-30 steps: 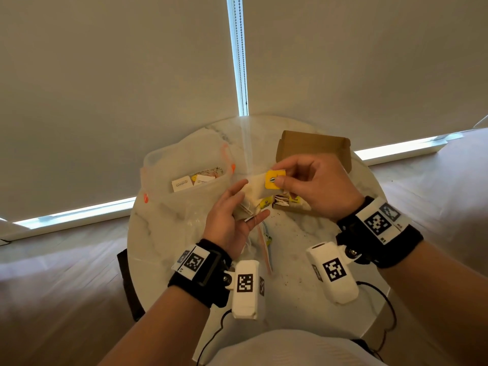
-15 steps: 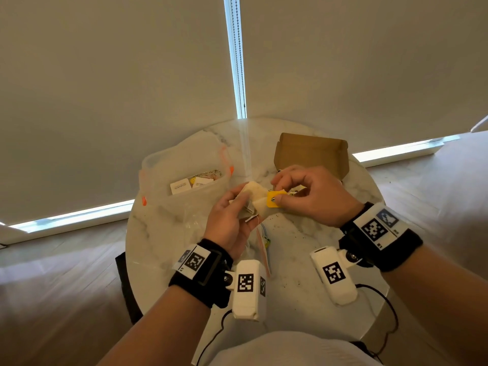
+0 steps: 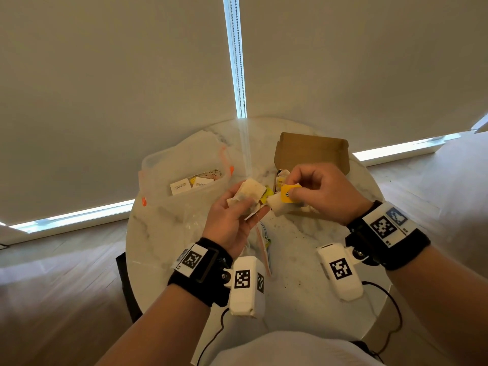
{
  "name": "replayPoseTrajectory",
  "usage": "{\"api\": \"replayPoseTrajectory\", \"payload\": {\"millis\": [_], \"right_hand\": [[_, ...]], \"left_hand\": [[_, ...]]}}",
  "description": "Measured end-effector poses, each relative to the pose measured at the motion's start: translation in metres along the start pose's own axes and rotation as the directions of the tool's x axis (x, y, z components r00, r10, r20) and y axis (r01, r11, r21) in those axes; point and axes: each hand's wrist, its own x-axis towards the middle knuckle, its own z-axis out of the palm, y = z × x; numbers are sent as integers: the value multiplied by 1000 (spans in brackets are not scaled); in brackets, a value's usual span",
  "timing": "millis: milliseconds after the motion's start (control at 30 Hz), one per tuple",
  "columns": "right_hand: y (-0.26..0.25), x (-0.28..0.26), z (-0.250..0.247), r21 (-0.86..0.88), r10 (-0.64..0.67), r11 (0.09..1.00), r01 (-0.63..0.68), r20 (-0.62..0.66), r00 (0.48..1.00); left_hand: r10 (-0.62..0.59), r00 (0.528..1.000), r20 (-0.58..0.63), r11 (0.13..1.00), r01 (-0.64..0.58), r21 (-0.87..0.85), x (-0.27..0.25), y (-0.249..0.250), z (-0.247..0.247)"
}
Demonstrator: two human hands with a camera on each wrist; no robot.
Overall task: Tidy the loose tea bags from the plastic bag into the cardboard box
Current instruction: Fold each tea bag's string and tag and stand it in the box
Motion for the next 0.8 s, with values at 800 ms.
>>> {"api": "replayPoseTrajectory", "payload": {"millis": [800], "right_hand": [[0, 13, 28, -481, -426, 721, 499, 262, 866]], "left_hand": [[-76, 985, 153, 996, 82, -38, 2, 7, 0]]}}
